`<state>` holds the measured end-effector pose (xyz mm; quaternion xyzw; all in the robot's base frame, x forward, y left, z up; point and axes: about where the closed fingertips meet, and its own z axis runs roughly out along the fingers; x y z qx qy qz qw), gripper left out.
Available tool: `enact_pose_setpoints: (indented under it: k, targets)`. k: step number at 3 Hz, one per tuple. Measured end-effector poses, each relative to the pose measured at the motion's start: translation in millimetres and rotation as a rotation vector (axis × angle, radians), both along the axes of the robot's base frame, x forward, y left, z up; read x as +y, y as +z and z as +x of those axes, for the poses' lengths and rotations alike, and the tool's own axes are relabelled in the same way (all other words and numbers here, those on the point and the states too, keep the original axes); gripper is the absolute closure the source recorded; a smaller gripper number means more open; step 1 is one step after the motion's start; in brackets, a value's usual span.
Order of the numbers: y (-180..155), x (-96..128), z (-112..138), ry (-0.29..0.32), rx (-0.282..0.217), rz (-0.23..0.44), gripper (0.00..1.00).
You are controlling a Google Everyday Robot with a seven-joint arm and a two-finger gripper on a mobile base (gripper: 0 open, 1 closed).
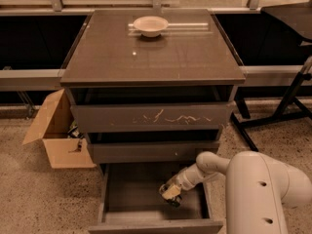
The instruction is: Place green can into bottom drawer
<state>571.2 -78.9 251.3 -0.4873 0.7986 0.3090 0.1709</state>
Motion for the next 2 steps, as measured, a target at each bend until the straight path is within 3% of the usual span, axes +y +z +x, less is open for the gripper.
enact_pose_setpoints:
  k: [2]
  targets:
    - [-29, 11, -3, 0.023, 0.022, -0.003, 1.00]
